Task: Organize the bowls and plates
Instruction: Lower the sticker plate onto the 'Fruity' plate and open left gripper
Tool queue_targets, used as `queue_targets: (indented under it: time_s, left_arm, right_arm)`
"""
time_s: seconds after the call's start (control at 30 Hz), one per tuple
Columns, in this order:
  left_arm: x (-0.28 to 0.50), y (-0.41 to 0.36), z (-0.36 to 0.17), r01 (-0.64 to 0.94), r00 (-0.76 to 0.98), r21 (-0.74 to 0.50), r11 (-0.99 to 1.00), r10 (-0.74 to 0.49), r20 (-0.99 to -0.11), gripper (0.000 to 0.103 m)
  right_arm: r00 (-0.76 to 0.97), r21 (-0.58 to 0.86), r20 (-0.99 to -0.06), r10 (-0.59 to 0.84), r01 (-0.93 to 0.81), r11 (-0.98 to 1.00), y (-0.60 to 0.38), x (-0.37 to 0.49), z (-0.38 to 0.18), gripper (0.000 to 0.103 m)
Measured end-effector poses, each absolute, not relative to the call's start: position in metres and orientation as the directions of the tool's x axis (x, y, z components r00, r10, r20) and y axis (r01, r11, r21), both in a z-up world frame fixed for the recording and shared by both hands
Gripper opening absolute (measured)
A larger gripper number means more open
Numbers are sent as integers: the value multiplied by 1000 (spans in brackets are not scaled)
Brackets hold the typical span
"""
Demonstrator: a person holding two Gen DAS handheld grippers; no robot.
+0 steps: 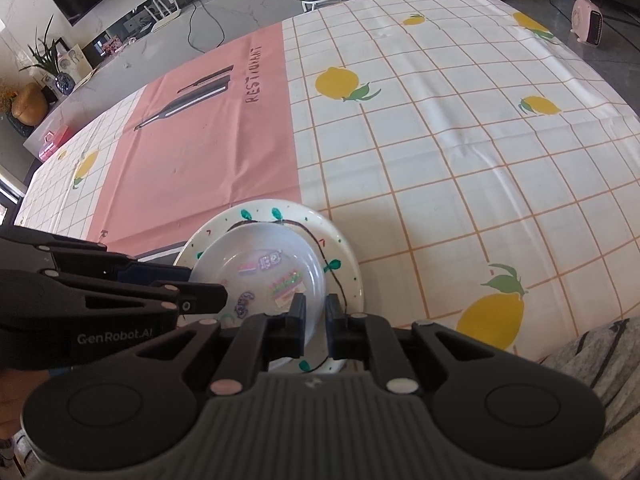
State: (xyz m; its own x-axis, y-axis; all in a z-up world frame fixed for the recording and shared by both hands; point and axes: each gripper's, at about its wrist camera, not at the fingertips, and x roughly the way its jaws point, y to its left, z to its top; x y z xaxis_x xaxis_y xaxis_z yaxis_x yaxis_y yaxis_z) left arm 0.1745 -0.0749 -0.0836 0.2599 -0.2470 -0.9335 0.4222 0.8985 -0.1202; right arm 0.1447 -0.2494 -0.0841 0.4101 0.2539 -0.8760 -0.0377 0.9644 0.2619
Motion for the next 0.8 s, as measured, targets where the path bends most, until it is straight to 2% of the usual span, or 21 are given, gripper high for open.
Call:
queue_targets:
  time_s: [0.37,0.6,0.67,0.8]
  left_arm:
    - [172,-78,-85,424,282,-81,902,-216,-935,39]
    - [171,-79,-84,434,286,-78,897,-220,-933,39]
    - [171,-78,-83,432,293,-79,898,-223,-930,39]
    - [170,-77,-78,433,305,-81,898,-230,-924,39]
  right_arm:
    - [381,139,-902,204,-190,972,-225,138,-83,10]
    - [396,98,-903,167,-187,977,-224,138,-82,10]
    - [403,93,-901,160,-181,979,-224,138,-82,12]
    - [434,72,-891,135,-158,985,-225,136,-78,24]
